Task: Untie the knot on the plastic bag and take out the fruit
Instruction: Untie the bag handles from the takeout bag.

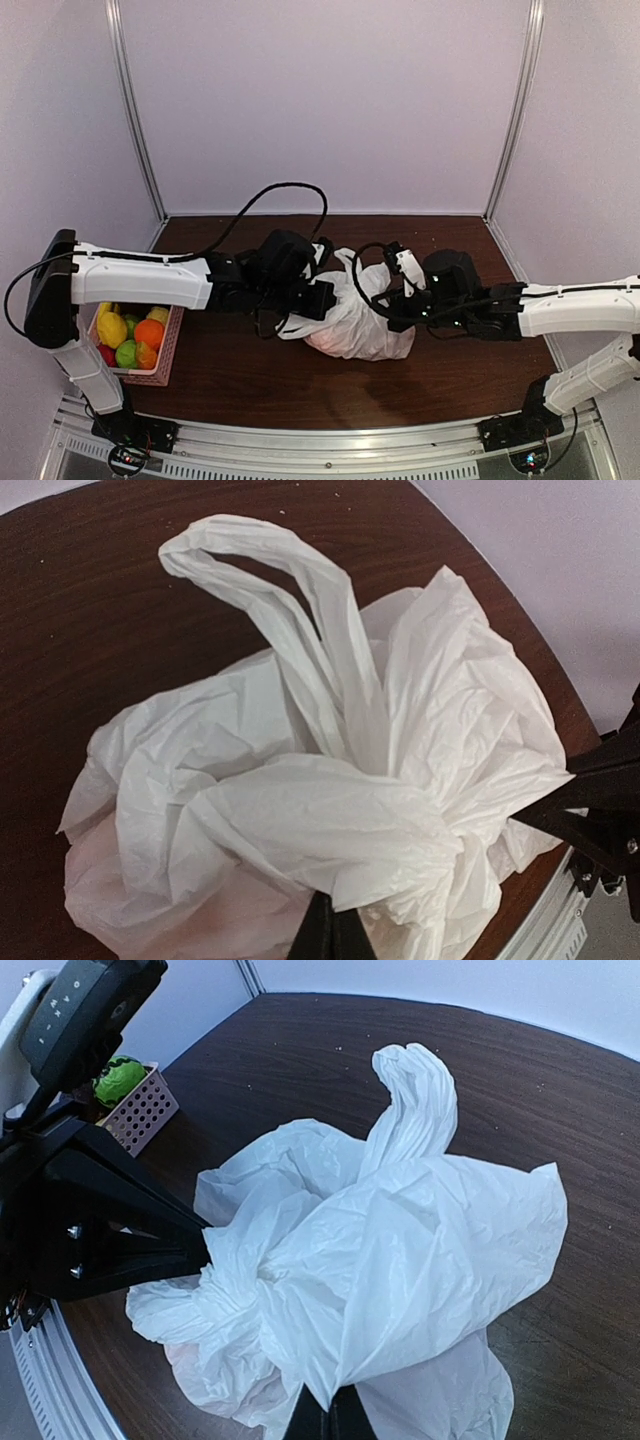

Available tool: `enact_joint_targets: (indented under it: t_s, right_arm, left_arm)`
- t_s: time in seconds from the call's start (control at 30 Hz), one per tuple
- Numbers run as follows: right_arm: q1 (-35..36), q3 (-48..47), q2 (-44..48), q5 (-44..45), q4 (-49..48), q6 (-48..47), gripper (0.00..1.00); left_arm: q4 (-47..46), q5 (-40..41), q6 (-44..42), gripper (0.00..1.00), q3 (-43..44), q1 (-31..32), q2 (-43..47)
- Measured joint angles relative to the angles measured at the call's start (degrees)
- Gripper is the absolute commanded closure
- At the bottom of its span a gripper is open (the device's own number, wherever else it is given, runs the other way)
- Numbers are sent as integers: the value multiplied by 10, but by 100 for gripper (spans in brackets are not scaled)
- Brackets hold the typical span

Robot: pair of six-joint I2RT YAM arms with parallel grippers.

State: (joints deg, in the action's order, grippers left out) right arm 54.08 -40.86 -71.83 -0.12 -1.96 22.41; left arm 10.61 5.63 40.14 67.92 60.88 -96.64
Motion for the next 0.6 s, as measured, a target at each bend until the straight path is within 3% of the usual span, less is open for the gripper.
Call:
enact_joint_targets:
  t_s: [0.6]
  right_arm:
    - [2, 34, -21, 2, -24, 18, 100]
  left_arm:
    - [-47, -7, 37, 100, -60, -16, 2]
